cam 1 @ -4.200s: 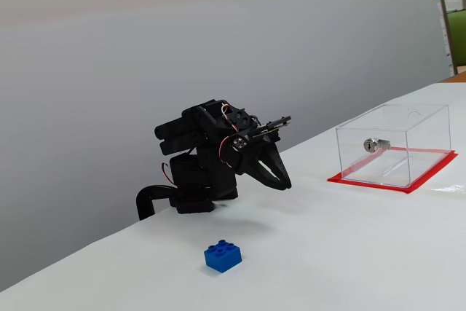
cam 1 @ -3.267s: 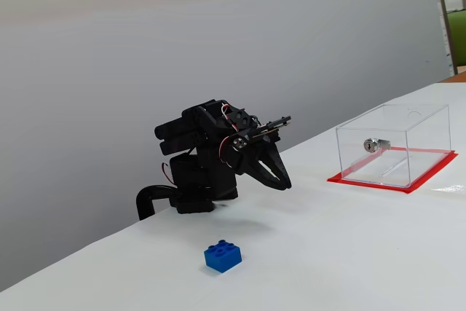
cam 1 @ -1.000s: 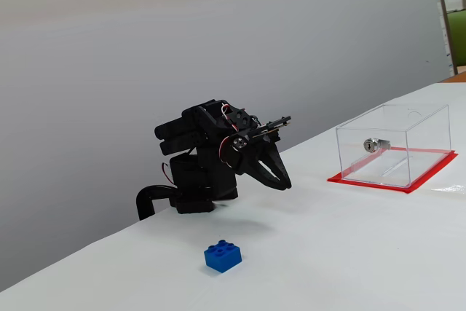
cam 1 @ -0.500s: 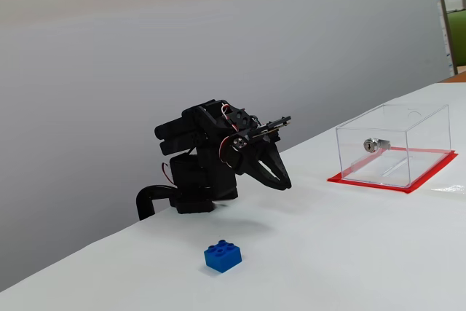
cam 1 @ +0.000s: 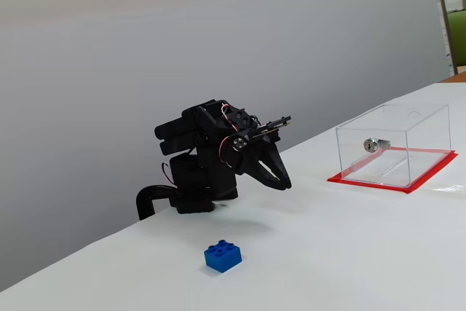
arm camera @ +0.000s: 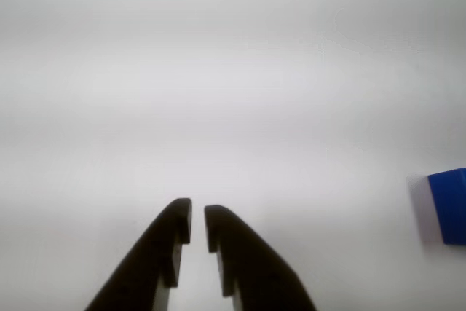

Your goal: Pick the blue lego brick and place it into the transparent box

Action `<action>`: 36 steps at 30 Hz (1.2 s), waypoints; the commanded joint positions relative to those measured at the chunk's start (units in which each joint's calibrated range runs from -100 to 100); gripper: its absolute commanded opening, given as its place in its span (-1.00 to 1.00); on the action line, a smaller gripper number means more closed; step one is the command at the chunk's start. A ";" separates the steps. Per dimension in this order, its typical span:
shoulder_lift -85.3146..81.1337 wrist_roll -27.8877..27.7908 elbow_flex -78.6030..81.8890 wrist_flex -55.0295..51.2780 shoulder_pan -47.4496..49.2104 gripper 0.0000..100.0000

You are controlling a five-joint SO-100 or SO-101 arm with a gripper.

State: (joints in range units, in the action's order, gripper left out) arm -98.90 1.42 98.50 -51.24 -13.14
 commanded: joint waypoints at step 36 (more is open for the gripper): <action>11.29 -0.11 -19.20 -0.89 -0.35 -0.95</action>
State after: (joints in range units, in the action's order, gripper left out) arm -91.37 1.42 85.17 -51.93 -13.03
